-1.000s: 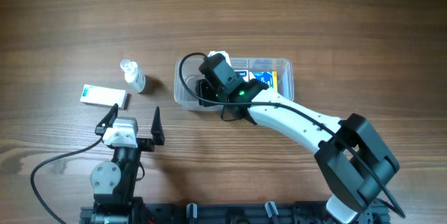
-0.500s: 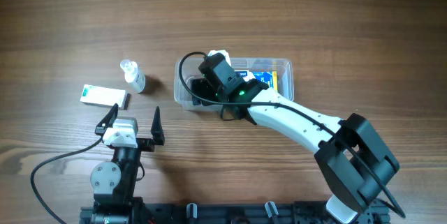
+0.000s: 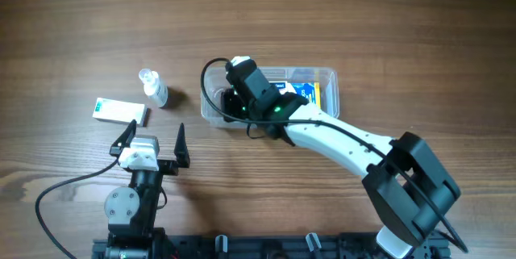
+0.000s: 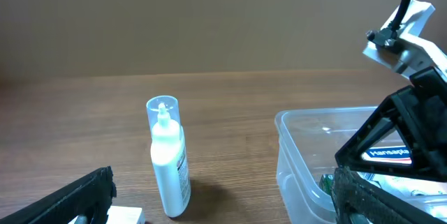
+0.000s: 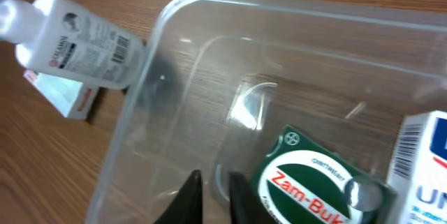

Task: Pack container
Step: 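Open the right gripper to release the tin and lift away, then retract the right arm to the upper right side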

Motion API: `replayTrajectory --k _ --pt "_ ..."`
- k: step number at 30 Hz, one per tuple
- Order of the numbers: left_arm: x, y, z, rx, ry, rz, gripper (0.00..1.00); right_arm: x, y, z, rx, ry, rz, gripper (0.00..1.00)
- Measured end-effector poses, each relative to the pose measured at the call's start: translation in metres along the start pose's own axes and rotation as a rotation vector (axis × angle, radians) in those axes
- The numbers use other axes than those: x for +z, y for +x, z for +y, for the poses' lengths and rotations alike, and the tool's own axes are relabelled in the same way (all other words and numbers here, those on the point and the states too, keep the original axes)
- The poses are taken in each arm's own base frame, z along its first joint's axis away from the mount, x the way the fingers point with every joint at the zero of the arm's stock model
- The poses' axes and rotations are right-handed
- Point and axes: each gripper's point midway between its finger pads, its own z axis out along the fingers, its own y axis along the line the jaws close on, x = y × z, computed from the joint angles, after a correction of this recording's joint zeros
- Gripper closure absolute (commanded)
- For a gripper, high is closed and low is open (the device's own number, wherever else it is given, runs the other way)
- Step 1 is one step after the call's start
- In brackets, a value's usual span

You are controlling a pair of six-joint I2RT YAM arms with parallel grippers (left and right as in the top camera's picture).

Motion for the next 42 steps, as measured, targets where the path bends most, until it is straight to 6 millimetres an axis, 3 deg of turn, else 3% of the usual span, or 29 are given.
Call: replayTrajectory --k 16,23,29,31,36,42 --pt "0.0 0.0 0.0 0.0 0.0 0.0 0.0 0.001 -0.001 0.009 -0.001 -0.044 -0.002 0.96" --pt "0.0 0.0 0.0 0.0 0.0 0.0 0.0 0.007 0.016 0.007 -0.003 -0.054 0.071 0.96" --pt "0.0 0.0 0.0 0.0 0.0 0.0 0.0 -0.004 0.037 -0.012 -0.019 0.017 0.23 0.96" --pt "0.0 0.0 0.0 0.0 0.0 0.0 0.0 -0.012 0.032 -0.012 -0.041 0.033 0.258 0.96" --pt "0.0 0.0 0.0 0.0 0.0 0.0 0.0 -0.027 -0.013 0.016 -0.118 -0.017 0.176 0.95" --pt "0.0 0.0 0.0 0.0 0.0 0.0 0.0 -0.031 -0.004 0.009 -0.23 0.002 0.223 0.95"
